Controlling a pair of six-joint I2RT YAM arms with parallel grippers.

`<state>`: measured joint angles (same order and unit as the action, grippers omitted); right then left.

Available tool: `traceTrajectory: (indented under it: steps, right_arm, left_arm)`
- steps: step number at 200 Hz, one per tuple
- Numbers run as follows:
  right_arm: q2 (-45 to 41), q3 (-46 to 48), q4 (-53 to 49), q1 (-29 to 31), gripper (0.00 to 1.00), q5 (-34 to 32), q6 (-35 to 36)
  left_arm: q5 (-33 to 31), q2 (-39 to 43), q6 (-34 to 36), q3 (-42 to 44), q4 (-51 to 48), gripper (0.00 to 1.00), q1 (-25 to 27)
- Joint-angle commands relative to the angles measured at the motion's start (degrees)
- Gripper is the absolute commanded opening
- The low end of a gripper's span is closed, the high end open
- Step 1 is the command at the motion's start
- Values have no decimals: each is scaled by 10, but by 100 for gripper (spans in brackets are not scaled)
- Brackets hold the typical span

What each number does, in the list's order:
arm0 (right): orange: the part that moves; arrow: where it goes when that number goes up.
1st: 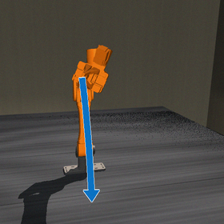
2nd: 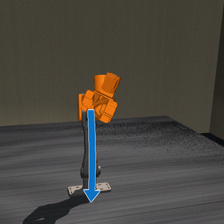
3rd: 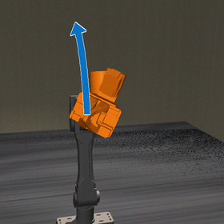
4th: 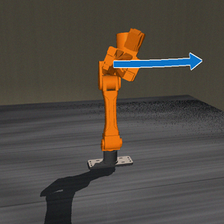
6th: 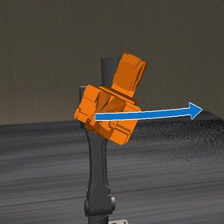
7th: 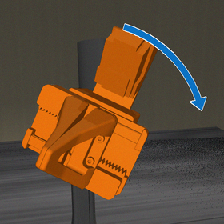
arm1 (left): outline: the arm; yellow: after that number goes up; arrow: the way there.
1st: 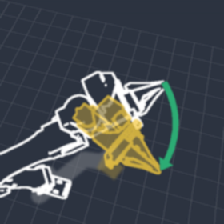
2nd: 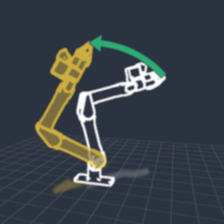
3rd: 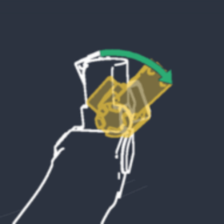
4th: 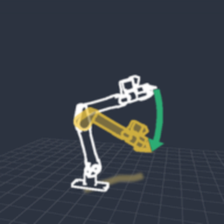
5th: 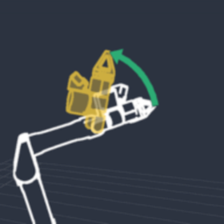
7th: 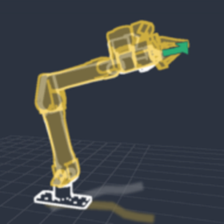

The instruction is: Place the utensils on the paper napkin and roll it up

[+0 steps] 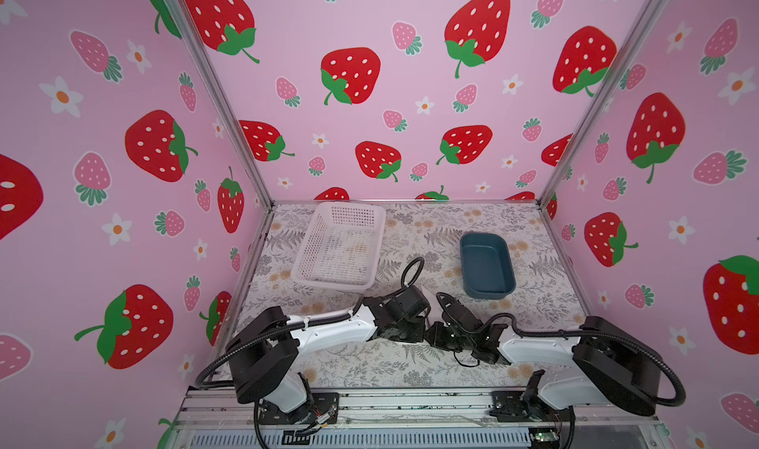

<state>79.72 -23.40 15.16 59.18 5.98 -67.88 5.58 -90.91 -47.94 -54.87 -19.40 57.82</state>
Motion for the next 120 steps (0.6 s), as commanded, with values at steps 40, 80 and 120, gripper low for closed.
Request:
traceTrajectory:
  steps: [40, 80, 120]
  right_arm:
    - [-66, 28, -17, -16, 18, -27, -25]
    - [-136, 52, -66, -41, 19, -44, -25]
    - [-220, 74, -147, -89, 23, -49, -9]
  left_arm:
    - [12, -76, -26, -49, -5, 1, 1]
    - [19, -102, -28, -57, 3, 1, 1]
    - [47, -104, -12, -61, 27, 2, 7]
